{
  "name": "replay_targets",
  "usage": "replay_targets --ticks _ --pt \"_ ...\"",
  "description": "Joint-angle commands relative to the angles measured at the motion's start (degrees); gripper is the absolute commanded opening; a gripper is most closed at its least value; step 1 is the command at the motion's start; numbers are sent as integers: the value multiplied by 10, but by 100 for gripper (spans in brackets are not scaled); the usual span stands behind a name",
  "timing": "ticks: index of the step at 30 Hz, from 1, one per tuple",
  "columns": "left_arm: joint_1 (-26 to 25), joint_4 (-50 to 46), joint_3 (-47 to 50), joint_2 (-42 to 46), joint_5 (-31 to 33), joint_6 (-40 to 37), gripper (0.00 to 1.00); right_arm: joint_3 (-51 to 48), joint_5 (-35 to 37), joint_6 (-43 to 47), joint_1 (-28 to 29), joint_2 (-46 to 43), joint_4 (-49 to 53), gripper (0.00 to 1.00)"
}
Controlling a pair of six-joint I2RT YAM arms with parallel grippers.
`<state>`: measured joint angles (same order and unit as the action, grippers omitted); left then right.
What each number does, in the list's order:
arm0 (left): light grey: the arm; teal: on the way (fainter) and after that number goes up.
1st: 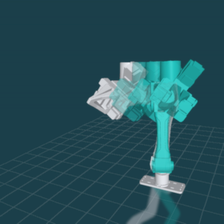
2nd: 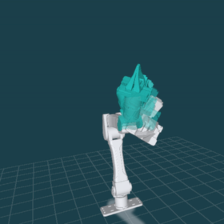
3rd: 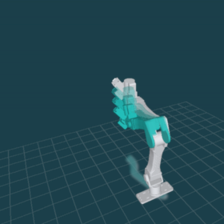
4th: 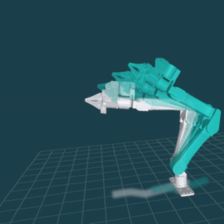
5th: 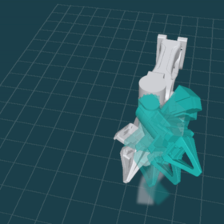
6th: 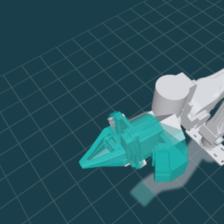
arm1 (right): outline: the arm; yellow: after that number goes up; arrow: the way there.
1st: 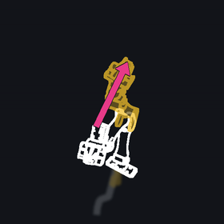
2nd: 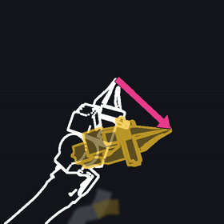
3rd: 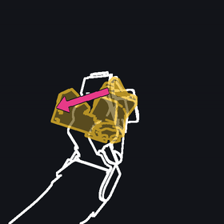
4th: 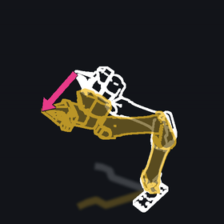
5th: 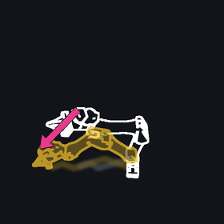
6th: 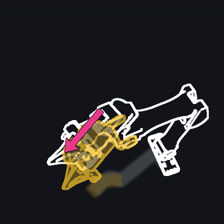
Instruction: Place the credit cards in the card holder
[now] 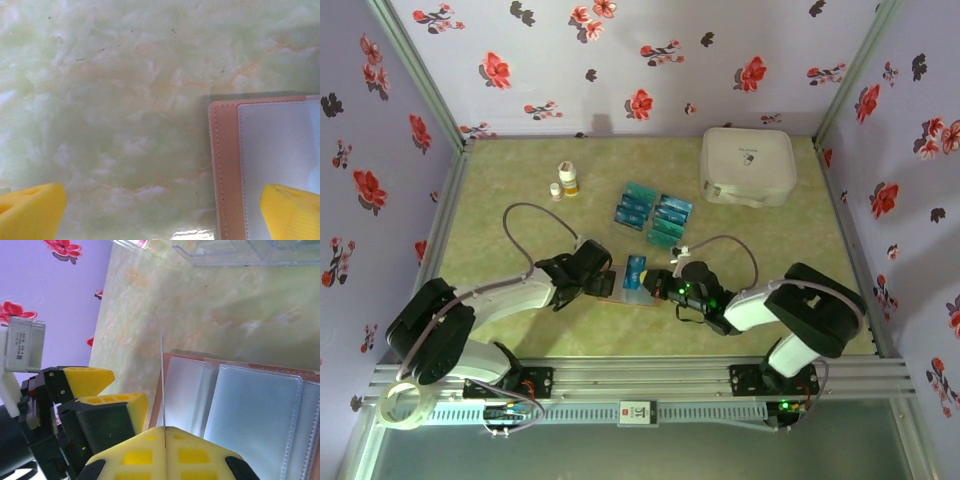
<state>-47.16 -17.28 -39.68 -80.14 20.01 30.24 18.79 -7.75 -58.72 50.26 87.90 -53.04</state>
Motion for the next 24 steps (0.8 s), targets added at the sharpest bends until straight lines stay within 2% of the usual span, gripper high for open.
replay_targets --ticks 1,16,24 --pt "-6 -16 -17 9 17 -4 100 -2 6 21 4 -25 47 0" --pt "-12 -17 -47 -24 18 -32 100 -11 0 25 12 5 56 0" --pt "-14 -20 -51 -20 17 -33 100 -8 -1 80 -8 -54 191 0"
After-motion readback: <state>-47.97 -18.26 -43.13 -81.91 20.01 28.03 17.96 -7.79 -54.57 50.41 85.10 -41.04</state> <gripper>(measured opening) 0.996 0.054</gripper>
